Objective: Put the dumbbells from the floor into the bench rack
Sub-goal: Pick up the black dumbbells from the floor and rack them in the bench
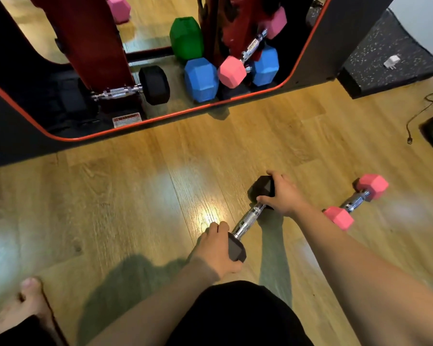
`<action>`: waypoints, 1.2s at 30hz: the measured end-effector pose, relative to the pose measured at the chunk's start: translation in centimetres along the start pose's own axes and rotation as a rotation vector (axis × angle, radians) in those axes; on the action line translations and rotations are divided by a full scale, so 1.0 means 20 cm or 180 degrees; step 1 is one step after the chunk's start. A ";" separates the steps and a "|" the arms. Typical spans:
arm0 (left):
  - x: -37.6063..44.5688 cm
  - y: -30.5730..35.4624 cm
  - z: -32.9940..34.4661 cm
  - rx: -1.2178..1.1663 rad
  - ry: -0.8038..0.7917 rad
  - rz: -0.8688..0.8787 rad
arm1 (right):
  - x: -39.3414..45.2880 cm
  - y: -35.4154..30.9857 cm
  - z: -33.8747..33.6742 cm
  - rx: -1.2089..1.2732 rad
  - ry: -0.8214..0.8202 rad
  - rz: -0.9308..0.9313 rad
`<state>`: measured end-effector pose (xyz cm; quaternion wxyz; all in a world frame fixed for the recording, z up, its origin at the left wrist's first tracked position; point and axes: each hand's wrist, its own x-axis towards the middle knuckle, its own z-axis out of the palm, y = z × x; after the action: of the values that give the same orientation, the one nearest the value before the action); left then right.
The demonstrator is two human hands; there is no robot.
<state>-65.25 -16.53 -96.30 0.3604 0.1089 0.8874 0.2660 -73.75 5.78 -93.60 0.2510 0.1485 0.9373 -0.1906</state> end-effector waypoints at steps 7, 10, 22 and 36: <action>0.00 -0.51 -0.57 0.0403 -0.0245 0.0232 | -0.07 -0.34 0.25 0.0626 0.0421 -0.0035; -0.04 -0.76 -0.76 0.0410 -0.0214 0.0048 | -0.03 -0.64 0.37 0.0823 0.0491 -0.0179; -0.29 -1.00 -0.62 -0.1466 0.1548 -0.0798 | -0.04 -0.90 0.50 0.0969 0.0295 -0.0684; -0.16 -1.00 -0.60 -0.2086 0.2314 -0.1198 | -0.02 -0.94 0.47 0.1390 0.0472 -0.0713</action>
<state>-71.46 -39.14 -98.25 0.0859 -0.2702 0.8296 0.4810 -76.58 -15.00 -95.65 0.1209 0.1080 0.9004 -0.4037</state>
